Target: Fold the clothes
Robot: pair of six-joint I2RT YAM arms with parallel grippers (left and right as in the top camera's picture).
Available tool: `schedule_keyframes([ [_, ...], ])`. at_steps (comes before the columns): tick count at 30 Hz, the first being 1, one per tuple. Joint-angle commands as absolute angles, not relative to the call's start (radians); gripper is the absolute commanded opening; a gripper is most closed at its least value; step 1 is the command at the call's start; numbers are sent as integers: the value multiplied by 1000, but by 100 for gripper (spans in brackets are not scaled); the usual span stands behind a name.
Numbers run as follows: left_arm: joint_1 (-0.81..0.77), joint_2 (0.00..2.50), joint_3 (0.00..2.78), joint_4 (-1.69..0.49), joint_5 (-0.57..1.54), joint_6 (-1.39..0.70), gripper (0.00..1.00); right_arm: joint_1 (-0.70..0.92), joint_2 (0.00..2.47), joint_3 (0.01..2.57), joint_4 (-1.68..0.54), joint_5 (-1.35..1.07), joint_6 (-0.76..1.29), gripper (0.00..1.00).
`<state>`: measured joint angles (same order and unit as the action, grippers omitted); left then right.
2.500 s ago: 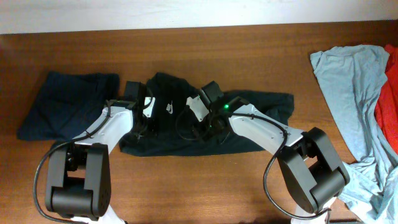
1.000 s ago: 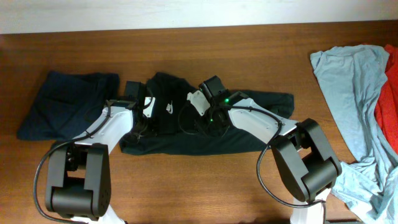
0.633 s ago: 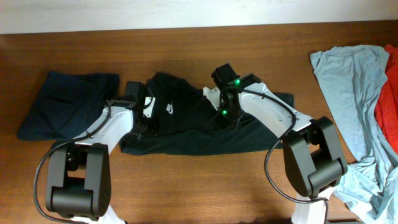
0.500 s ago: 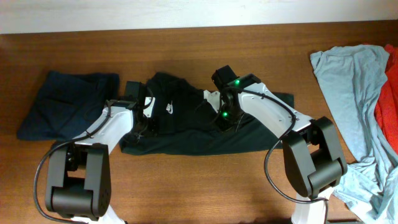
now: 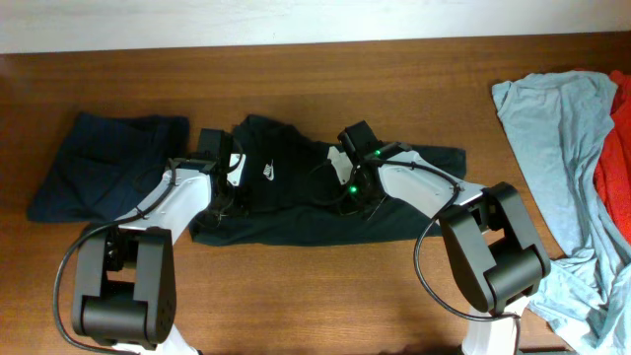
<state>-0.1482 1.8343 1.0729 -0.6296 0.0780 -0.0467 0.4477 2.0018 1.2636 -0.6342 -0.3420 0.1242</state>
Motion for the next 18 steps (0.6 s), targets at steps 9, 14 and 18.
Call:
schedule_keyframes([
  [9, -141, 1832, 1059, -633, 63, -52, 41, 405, 1994, 1385, -974, -419, -6, 10],
  [14, -141, 1832, 1059, -628, 63, -52, 41, 442, 1994, 1384, -1019, -419, -22, 8],
  [18, -141, 1832, 1059, -628, 63, -52, 41, 502, 2006, 1384, -944, -412, -5, 8],
])
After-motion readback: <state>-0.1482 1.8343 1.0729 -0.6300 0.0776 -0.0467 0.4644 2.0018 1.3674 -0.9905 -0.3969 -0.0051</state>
